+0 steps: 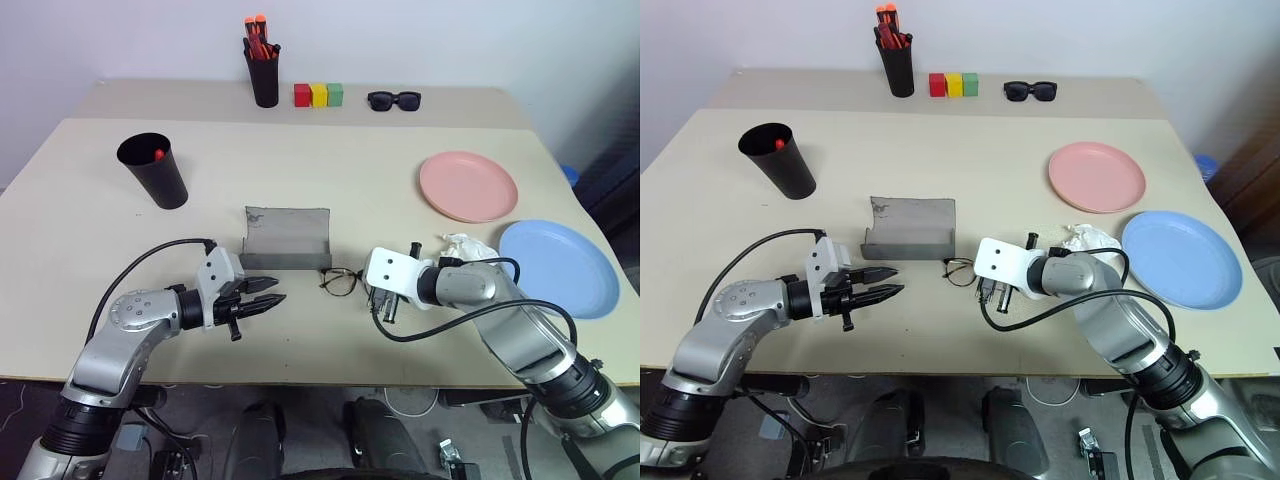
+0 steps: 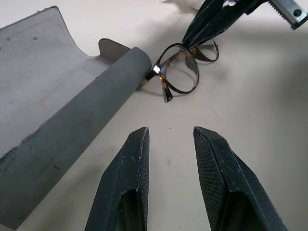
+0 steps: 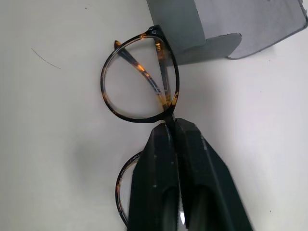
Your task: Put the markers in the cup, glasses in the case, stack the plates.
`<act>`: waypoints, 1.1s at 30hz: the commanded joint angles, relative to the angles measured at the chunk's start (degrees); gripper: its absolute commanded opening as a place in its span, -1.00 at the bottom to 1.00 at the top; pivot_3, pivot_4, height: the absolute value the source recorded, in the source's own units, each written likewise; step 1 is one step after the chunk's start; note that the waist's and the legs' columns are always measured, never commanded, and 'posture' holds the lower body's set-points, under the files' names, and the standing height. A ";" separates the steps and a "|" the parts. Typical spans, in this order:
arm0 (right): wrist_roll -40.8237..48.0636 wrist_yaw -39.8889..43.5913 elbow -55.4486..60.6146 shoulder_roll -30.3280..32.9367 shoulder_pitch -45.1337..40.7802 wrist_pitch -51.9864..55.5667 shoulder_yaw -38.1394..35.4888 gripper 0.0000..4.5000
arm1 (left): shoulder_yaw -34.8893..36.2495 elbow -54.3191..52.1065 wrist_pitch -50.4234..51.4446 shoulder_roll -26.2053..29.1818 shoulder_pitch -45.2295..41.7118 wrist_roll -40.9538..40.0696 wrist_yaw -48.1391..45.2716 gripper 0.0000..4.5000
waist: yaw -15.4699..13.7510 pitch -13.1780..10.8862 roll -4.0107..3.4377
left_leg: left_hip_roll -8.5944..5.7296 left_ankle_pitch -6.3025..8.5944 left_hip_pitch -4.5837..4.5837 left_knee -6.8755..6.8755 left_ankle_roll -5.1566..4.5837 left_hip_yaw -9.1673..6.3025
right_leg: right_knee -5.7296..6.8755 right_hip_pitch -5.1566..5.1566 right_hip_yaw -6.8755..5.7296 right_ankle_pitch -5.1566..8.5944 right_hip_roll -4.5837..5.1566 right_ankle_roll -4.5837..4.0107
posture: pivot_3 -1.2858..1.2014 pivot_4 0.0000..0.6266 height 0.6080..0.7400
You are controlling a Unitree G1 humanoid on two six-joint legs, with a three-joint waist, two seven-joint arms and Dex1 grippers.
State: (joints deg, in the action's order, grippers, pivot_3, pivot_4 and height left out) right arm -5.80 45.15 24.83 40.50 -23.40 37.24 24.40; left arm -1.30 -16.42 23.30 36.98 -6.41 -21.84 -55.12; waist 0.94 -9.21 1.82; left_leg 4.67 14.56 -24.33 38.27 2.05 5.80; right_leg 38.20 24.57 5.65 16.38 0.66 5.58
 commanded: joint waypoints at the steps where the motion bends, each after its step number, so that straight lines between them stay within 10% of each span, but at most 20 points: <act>1: -0.88 0.36 1.69 -0.01 -0.29 -0.44 -0.09 -0.98 | 0.72 -2.06 -0.40 0.20 0.23 -0.74 0.40 -0.35 | 0.00 0.00 0.00 | 0.00 0.00 0.00 0.00 0.00 0.00 | 0.00 0.00 0.00 0.00 0.00 0.00 | 0.03 -0.52 0.73; 12: 3.74 6.02 4.97 1.98 -6.45 -2.22 -7.10 -0.98 | 6.30 0.75 -2.70 -0.29 2.61 -1.36 3.68 -0.35 | 0.22 -0.02 -0.03 | 0.02 0.00 0.00 -0.01 0.00 0.01 | 0.00 0.03 0.00 0.00 -0.01 0.00 | 0.03 -0.52 0.73; 25: 0.05 -4.19 -23.49 -25.00 -26.13 -9.80 3.00 -0.98 | 18.07 1.55 -4.29 1.55 10.32 -4.37 4.66 -0.35 | 1.58 0.00 0.00 | 0.06 0.00 -0.02 -0.07 0.01 0.09 | 0.03 0.09 -0.05 -0.03 0.01 -0.01 | 0.03 -0.52 0.73; 33: -2.78 -4.51 -32.11 -26.33 -25.68 -14.13 3.53 -0.98 | 18.95 -3.76 -3.23 0.97 14.47 -5.76 7.19 -0.35 | 1.64 0.00 0.00 | 0.05 0.00 -0.05 -0.09 0.02 0.11 | 0.02 0.11 -0.06 -0.04 0.07 -0.01 | 0.03 -0.52 0.73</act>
State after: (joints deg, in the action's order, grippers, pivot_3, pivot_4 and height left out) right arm -8.33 40.15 -9.47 14.01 -49.26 24.18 28.68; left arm 15.56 -17.59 19.91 38.00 7.64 -26.55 -48.41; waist 2.58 -9.21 1.82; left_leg 4.73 14.56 -24.37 38.17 2.07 5.91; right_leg 38.23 24.68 5.60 16.34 0.73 5.57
